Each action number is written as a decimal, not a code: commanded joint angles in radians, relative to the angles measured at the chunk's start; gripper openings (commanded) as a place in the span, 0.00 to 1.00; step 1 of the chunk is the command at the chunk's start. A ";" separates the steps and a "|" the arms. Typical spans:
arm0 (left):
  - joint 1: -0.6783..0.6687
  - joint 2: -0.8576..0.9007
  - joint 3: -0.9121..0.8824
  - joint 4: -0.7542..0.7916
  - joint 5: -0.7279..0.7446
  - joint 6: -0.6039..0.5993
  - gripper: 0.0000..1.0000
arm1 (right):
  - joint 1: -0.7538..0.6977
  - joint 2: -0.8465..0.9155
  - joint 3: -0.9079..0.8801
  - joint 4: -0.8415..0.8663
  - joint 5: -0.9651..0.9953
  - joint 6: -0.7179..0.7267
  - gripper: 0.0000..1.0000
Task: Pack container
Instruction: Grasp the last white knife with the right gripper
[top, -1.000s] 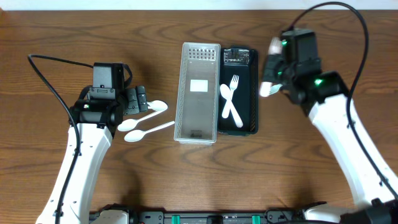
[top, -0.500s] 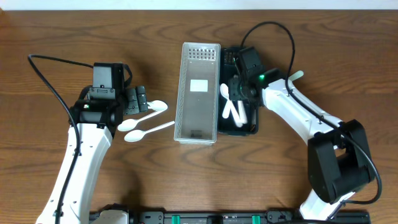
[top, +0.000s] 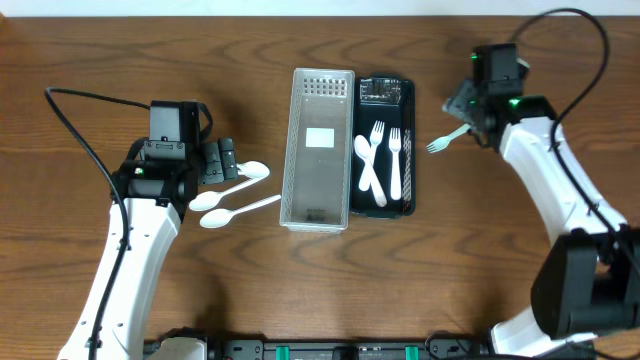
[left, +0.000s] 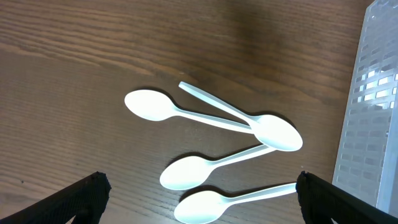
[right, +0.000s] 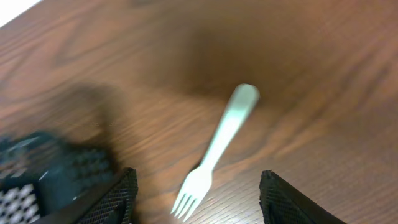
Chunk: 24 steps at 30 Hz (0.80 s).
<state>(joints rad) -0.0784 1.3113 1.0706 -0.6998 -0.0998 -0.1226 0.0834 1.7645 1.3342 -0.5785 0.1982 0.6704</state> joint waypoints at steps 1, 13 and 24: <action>0.006 0.004 0.019 -0.003 0.006 0.017 0.98 | -0.026 0.098 0.005 0.004 -0.063 0.142 0.65; 0.006 0.004 0.019 -0.003 0.006 0.017 0.98 | -0.067 0.294 0.006 0.161 -0.279 0.351 0.58; 0.006 0.004 0.019 -0.003 0.006 0.017 0.98 | -0.099 0.330 0.006 0.075 -0.229 0.339 0.57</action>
<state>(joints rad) -0.0784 1.3113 1.0706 -0.7002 -0.0998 -0.1226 0.0029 2.0529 1.3445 -0.4690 -0.0696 1.0134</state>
